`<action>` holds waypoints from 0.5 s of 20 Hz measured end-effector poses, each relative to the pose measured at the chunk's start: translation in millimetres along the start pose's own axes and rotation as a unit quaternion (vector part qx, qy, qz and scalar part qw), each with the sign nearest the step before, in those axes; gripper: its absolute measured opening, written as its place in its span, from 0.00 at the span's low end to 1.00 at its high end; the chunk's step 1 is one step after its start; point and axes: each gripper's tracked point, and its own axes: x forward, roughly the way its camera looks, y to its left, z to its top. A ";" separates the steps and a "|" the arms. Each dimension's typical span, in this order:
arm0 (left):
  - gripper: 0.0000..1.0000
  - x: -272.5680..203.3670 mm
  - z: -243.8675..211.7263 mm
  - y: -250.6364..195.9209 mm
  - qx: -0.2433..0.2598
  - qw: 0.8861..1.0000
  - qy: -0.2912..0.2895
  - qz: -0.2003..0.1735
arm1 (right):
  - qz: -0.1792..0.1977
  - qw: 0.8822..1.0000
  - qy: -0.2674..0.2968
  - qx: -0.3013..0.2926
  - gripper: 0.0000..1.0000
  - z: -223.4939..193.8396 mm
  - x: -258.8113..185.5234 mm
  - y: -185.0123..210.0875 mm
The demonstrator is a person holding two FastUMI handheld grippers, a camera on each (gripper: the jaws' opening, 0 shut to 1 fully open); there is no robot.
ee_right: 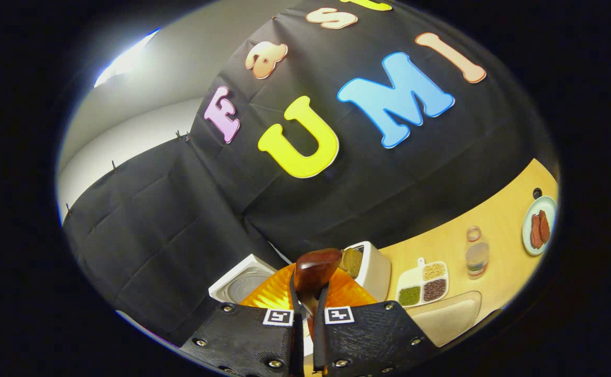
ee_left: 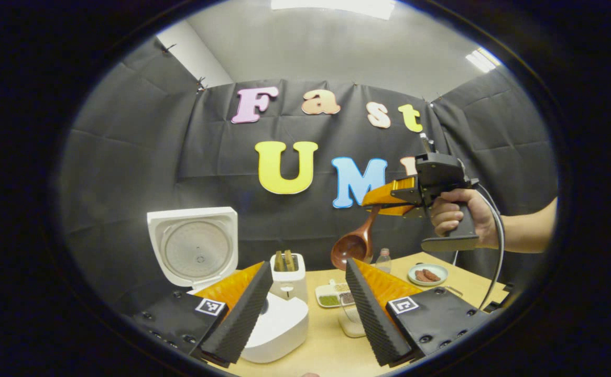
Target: Close the left gripper, press the button to open the rice cooker; take a wooden spoon from the chopstick holder with the right hand, scoop a spoonful of rice and pour it into the rice cooker, then put the wooden spoon back into the chopstick holder.
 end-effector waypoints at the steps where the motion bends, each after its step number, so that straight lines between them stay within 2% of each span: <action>1: 0.97 3.1 0.4 -7.3 0.000 1.000 0.000 -0.006 | -0.009 1.000 -0.005 0.001 0.07 5.3 -11.0 -9.7; 5: 0.96 11.5 1.6 -32.0 0.005 1.000 0.002 -0.023 | -0.036 0.999 -0.030 0.011 0.07 25.3 -53.7 -41.8; 10: 0.97 23.7 2.0 -59.9 0.008 0.999 0.004 -0.042 | -0.086 0.994 -0.060 0.022 0.07 35.0 -104.4 -92.7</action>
